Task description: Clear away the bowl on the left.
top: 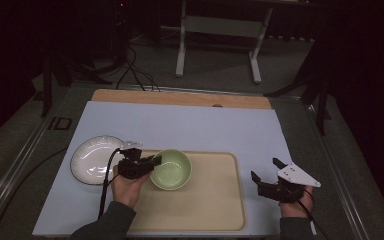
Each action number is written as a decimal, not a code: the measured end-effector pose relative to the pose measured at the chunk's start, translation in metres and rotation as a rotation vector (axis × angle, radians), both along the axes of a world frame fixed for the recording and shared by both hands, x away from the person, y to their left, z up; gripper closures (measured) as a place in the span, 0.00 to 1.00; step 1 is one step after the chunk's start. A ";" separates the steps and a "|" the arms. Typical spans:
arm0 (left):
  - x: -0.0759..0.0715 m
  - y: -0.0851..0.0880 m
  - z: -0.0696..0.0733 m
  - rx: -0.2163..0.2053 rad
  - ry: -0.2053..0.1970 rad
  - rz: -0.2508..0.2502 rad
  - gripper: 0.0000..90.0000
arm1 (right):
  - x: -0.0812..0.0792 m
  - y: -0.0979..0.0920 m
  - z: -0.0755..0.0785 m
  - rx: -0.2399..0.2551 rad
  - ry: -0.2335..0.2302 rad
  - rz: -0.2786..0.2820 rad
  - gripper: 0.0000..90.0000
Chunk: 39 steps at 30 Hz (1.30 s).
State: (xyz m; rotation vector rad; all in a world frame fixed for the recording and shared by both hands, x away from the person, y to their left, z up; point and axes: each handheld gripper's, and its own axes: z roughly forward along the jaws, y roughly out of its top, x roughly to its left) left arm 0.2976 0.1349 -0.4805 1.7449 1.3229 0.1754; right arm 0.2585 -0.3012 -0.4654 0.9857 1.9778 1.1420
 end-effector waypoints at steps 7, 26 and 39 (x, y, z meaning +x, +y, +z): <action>0.001 -0.010 -0.008 0.028 0.015 -0.023 0.88 | 0.000 0.000 0.000 -0.001 0.000 0.001 0.15; 0.005 -0.021 -0.029 0.039 0.049 -0.029 0.88 | 0.000 0.000 0.000 -0.003 -0.001 0.002 0.15; 0.007 -0.010 -0.024 0.037 0.053 0.000 0.60 | -0.001 0.000 0.000 0.000 0.000 0.000 0.15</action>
